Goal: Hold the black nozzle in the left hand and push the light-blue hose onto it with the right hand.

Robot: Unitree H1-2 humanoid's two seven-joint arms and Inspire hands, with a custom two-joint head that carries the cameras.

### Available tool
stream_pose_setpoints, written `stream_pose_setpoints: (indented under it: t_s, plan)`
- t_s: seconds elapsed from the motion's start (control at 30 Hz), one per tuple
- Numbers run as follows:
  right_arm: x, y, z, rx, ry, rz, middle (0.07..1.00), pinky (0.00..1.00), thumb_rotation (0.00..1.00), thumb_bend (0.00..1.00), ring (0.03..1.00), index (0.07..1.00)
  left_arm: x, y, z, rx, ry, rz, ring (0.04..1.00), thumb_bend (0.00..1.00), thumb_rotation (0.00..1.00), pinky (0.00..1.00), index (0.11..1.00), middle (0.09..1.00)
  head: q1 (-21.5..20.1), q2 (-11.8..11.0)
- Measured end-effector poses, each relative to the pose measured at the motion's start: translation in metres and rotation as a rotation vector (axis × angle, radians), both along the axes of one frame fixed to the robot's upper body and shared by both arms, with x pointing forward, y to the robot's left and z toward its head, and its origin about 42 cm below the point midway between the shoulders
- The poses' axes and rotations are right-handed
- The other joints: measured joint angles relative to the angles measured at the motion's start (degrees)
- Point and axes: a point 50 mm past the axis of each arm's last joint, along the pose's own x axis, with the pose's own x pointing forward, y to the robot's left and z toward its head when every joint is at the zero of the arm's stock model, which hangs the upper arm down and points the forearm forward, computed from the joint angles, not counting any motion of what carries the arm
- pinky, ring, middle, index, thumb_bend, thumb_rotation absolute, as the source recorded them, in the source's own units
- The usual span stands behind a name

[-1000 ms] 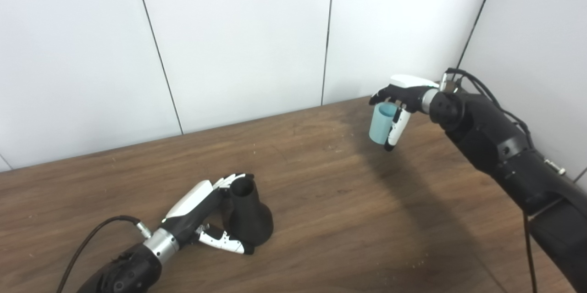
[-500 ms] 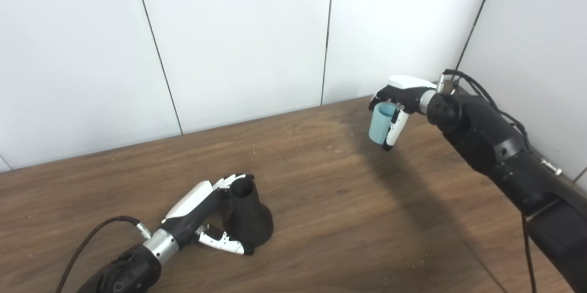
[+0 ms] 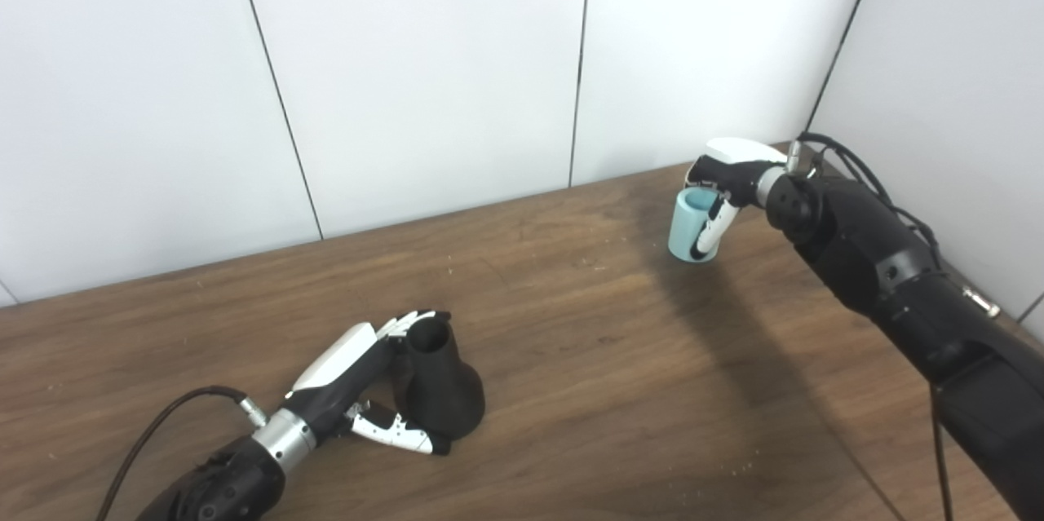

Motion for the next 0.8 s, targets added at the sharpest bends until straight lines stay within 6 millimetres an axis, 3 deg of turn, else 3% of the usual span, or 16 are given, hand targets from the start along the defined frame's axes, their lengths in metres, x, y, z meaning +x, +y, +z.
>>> stream_pose_setpoints:
  t_s: [0.43,0.8]
  plan:
    - [0.000,0.005,0.009,-0.018,-0.113,0.039,0.484,0.39,0.00,0.51,0.459,0.468,0.000,0.000,0.000,-0.003,0.001,-0.001,1.000,0.52,0.06,1.00,0.480,0.941,0.3,0.2]
    - [0.000,0.080,0.067,0.074,-0.159,0.276,0.475,0.40,0.00,0.50,0.473,0.456,0.000,-0.002,0.000,-0.004,0.001,-0.003,1.000,0.52,0.06,1.00,0.480,0.941,2.6,0.4]
